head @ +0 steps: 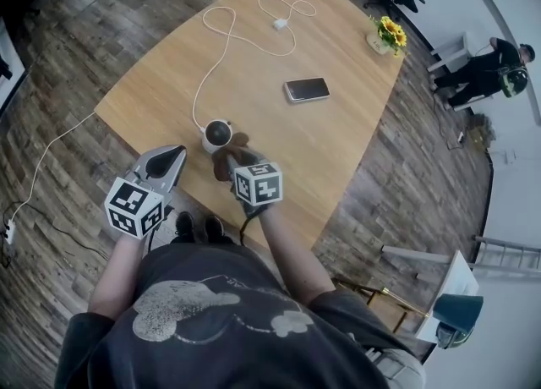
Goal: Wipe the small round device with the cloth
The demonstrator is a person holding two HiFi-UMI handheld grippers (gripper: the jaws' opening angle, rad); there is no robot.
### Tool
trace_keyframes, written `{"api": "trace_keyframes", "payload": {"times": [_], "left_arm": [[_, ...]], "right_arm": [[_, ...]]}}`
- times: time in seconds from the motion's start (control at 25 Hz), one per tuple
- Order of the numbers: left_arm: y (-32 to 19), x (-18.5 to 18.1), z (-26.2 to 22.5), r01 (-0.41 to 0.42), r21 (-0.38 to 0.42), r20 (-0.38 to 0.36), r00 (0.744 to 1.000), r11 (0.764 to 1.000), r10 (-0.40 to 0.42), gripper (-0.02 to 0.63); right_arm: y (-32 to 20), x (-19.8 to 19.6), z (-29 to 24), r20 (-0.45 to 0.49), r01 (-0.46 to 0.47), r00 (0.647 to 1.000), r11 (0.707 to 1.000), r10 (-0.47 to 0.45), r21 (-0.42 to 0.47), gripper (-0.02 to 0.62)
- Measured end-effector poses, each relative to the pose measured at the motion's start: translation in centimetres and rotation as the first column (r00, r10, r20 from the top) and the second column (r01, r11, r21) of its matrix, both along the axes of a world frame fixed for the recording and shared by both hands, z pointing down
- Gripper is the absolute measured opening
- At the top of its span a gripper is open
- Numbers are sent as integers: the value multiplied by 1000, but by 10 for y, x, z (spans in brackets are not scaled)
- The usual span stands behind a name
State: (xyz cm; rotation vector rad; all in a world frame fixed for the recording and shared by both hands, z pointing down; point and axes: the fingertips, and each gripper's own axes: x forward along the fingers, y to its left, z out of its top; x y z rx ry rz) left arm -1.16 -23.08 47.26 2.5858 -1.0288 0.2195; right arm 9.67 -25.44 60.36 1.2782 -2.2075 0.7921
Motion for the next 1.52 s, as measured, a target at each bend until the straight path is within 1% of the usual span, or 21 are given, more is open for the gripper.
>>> {"api": "trace_keyframes", "payload": {"times": [0.12, 0.24, 0.44, 0.56, 0.68, 0.84, 0.96, 1.04, 1.2, 1.28, 1.52], "left_arm": [[1, 2, 1, -6, -3, -2, 1000, 1000, 6, 17], [0, 2, 0, -12, -2, -6, 1000, 1000, 12, 17], [-3, -3, -3, -19, 14, -16, 1000, 1000, 19, 17], [-6, -4, -7, -25, 24, -19, 999, 999, 25, 18], [-12, -4, -11, -38, 35, -24, 999, 999, 39, 17], [-20, -9, -15, -55, 44, -35, 998, 998, 57, 17], [-22, -13, -15, -69, 43, -42, 997, 997, 71, 17], [-22, -16, -14, -76, 36, -46, 996, 996, 78, 17], [-25, -24, -9, -80, 22, -45, 996, 997, 81, 18], [-27, -26, -6, -76, 13, -43, 996, 997, 77, 17], [-32, -27, 6, -38, -32, -38, 999, 999, 37, 17]], "right_arm": [[1, 2, 0, -5, -5, 1000, 1000, 5, -7, 54], [4, 8, -8, 3, -24, 1000, 1000, 24, 9, 54], [5, 27, -44, 43, -102, 994, 990, 98, 100, 54], [2, 43, -79, 66, -148, 988, 972, 138, 181, 54], [-7, 53, -118, 75, -167, 985, 948, 152, 270, 54], [-22, 54, -163, 72, -167, 986, 910, 151, 380, 54], [-35, 50, -180, 59, -149, 989, 891, 137, 429, 55], [-43, 46, -178, 40, -126, 992, 895, 121, 427, 54], [-55, 32, -146, 10, -71, 997, 937, 72, 341, 54], [-59, 25, -126, -2, -51, 999, 953, 54, 299, 54], [-72, 21, -82, 14, -28, 1000, 979, 26, 201, 54]]}}
